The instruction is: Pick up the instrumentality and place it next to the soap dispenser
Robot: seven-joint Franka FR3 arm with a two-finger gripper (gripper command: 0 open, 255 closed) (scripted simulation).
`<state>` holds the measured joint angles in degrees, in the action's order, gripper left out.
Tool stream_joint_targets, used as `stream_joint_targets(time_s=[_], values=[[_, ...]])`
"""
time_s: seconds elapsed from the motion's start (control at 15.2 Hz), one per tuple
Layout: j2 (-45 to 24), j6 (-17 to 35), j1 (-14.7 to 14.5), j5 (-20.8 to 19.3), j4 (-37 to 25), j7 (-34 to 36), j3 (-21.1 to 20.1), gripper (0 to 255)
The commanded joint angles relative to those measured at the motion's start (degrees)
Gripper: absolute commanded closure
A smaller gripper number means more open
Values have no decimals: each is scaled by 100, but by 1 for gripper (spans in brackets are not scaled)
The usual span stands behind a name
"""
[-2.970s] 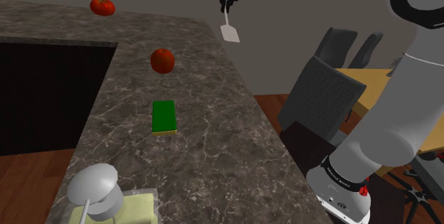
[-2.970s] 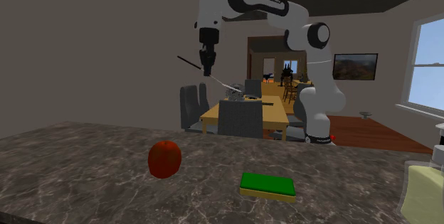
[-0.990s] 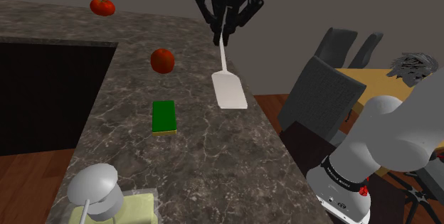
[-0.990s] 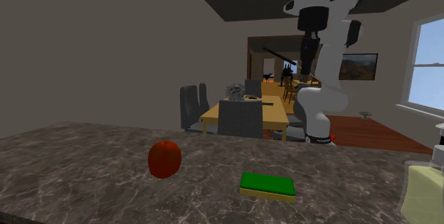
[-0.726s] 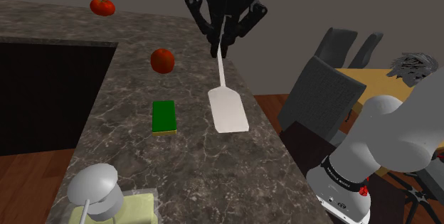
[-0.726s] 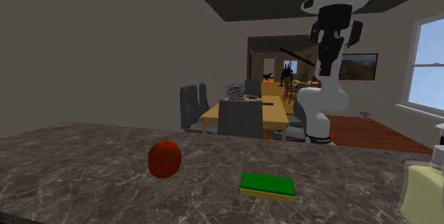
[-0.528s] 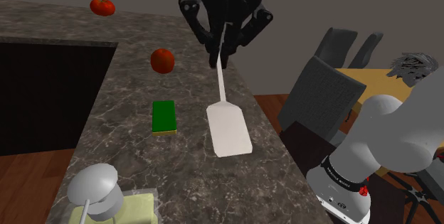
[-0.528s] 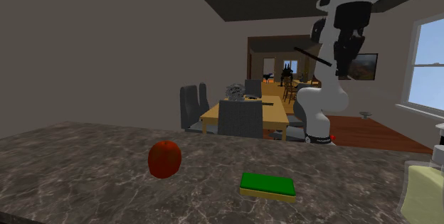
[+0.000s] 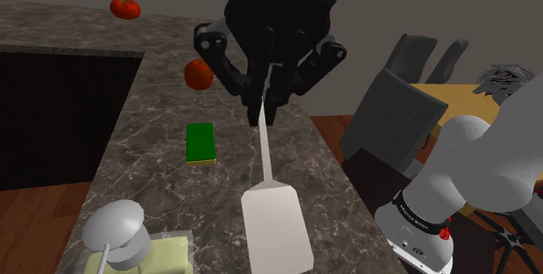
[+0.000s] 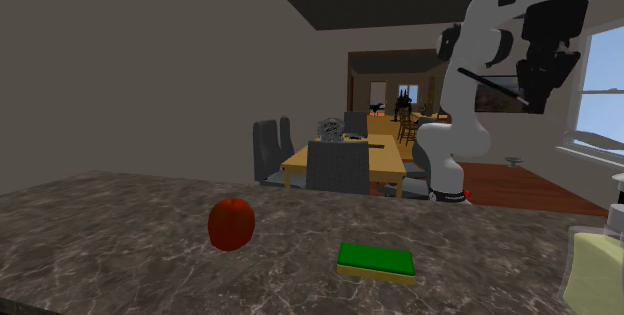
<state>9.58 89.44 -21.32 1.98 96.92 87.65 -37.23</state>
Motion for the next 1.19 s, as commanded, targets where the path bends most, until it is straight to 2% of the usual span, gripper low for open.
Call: stream_joint_targets(time_s=[0.0,1.12], values=[[55,161,-8,33,205,-3,5,255],[210,1480,-59,139,1652,-20,-21,255]])
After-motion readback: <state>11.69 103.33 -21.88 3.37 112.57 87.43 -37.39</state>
